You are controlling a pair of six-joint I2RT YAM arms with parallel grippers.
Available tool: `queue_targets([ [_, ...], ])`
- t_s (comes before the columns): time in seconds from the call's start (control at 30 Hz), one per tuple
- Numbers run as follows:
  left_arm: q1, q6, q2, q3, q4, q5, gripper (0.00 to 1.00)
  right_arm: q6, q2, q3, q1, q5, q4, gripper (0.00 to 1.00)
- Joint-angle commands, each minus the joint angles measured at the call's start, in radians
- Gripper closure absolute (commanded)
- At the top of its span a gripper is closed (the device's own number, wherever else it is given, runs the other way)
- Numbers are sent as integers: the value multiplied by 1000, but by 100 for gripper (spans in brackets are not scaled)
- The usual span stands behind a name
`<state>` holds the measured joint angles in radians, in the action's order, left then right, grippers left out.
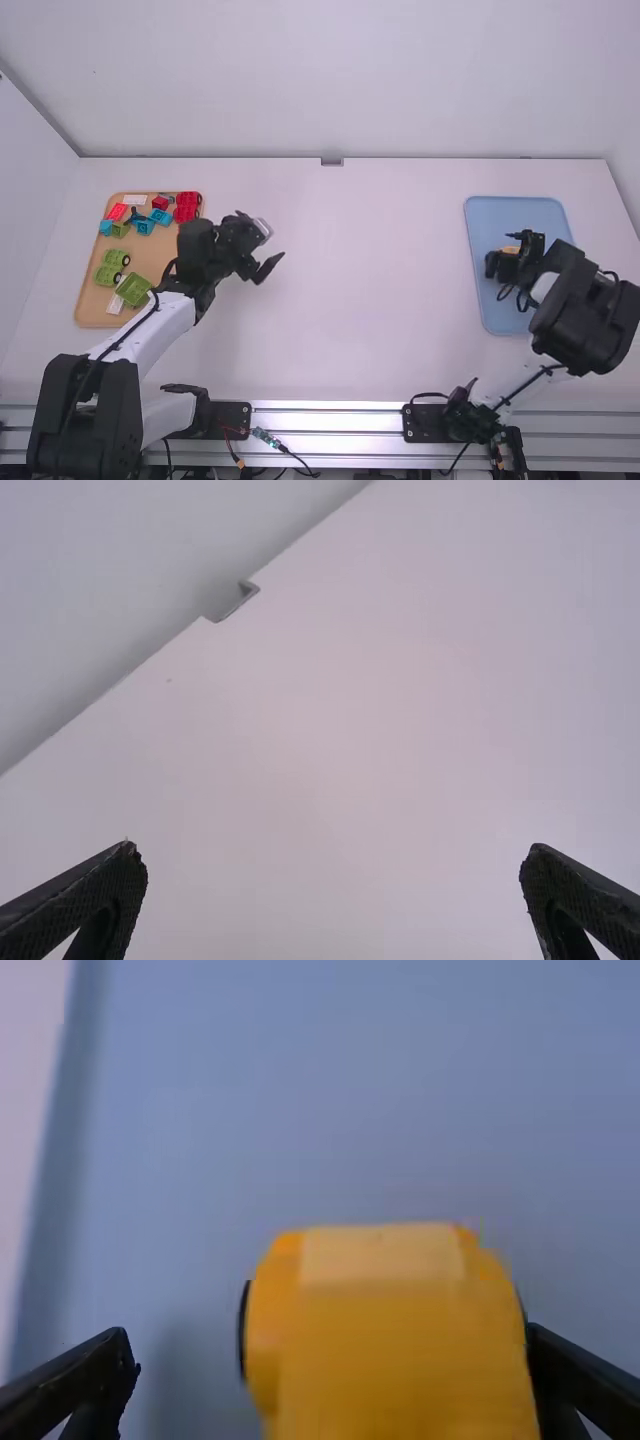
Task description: Assemble lego blocks to make yellow taxi
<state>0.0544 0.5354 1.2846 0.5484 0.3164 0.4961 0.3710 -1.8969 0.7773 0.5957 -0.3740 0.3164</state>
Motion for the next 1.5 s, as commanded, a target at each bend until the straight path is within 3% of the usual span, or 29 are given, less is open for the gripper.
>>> queue_targets([
  [0.0, -9, -94, -12, -19, 11, 7, 1, -19, 123, 29, -36, 115, -85, 1],
  [0.3, -9, -355, -12, -11, 49, -156, 1, -34, 364, 187, -150, 218, -511, 1],
  [0.4, -8, -417, -24, 46, -67, -204, 1, -34, 423, 241, -193, 219, -634, 1],
  [0.6, -8, -535, -35, 279, -483, -317, 1, -121, 516, 326, -299, 243, -795, 1],
  [0.8, -11, -576, -37, 383, -641, -333, 1, -193, 569, 326, -375, 301, -793, 1],
  [1.37, -54, -535, -263, 157, -415, -496, 24, -371, 792, 102, -596, 374, -570, 24],
  [1.47, -54, -535, -321, 99, -357, -496, 30, -371, 849, 46, -596, 374, -513, 29],
])
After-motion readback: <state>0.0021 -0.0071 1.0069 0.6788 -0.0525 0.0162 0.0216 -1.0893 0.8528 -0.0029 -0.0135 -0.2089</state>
